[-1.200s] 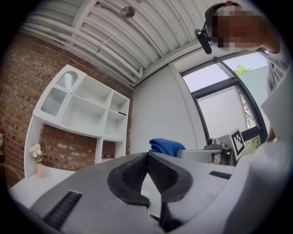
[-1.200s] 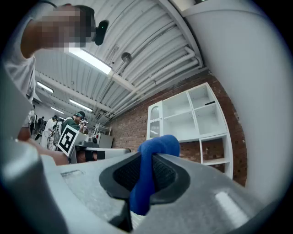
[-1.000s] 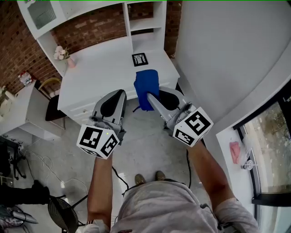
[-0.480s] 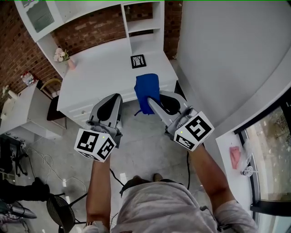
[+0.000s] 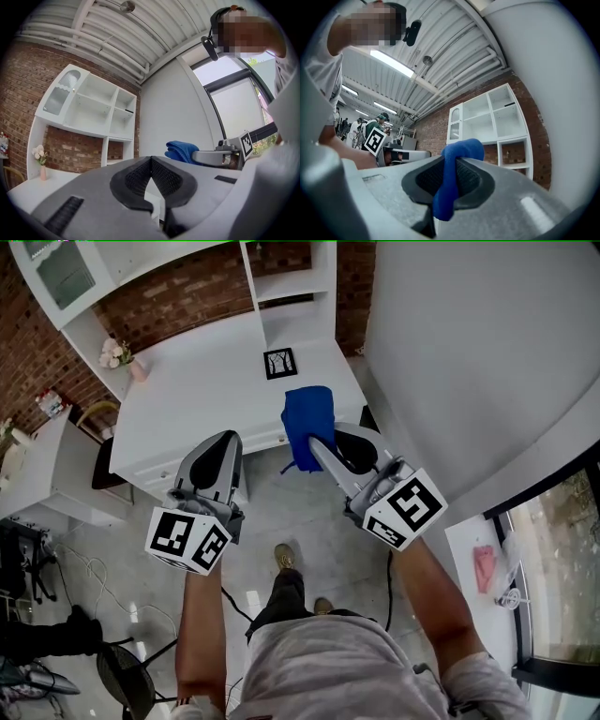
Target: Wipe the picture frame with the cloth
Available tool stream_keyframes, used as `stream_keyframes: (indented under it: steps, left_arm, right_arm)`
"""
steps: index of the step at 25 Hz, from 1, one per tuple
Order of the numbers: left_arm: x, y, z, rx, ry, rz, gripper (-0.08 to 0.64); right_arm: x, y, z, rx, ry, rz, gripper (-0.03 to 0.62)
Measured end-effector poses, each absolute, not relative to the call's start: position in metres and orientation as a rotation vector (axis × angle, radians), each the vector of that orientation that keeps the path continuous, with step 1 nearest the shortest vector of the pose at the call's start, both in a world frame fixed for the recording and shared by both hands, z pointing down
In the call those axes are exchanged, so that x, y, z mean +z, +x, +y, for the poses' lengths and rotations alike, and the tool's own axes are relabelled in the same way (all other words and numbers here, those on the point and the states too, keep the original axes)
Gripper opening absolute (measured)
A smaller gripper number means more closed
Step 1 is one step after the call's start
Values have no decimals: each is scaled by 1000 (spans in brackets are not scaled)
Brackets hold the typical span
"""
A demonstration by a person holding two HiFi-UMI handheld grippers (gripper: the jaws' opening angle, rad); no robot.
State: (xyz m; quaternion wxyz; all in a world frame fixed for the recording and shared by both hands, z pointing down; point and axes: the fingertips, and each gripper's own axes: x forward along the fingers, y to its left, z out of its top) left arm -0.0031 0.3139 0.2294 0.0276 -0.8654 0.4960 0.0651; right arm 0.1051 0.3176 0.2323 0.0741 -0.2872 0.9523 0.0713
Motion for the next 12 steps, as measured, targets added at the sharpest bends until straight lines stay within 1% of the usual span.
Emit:
stream_keyframes:
  steps: [5,12]
  left_arm:
    - [235,-18,260,209,-2676,1501,0]
    - [239,-61,157,247,-2676,1466,0]
  right_arm:
    - [234,90,266,234,-889,2859,48]
    - [233,51,171,271,-938,2894,48]
